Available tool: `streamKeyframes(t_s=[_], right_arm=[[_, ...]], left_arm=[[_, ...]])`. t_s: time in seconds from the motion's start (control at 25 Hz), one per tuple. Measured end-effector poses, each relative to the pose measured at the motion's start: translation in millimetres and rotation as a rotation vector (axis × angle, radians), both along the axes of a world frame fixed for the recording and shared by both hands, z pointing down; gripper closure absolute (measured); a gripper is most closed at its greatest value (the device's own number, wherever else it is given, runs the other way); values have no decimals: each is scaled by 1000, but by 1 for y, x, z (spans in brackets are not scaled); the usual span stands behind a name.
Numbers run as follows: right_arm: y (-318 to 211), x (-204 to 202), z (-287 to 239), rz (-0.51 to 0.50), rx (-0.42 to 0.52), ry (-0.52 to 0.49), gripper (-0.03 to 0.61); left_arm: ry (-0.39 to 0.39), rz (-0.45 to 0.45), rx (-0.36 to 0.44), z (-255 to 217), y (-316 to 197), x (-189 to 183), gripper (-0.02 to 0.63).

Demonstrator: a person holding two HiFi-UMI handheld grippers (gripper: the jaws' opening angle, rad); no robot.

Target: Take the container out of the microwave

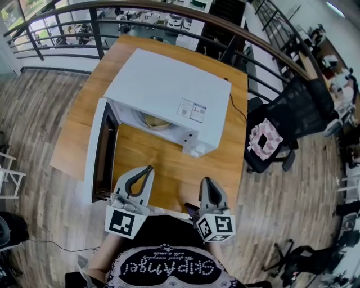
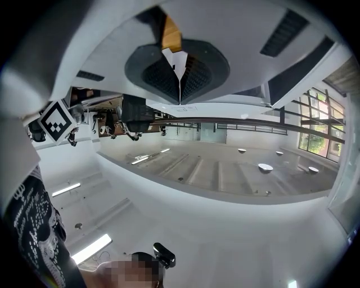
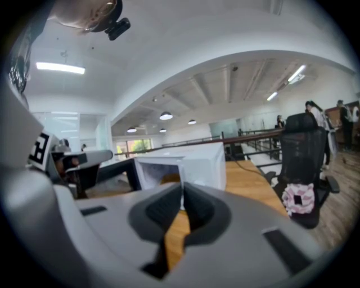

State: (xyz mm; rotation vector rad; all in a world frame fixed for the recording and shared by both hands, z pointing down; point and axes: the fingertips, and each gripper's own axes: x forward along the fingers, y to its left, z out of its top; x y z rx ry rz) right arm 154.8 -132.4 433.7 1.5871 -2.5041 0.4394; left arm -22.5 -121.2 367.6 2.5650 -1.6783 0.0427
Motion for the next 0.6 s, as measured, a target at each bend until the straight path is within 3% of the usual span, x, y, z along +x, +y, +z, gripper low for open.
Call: streamKeyframes(t_s=[0.6], right_arm=[[-7, -46, -10, 7, -6, 0, 545]], left_arm=[[28, 17, -35, -2, -8, -38, 581]])
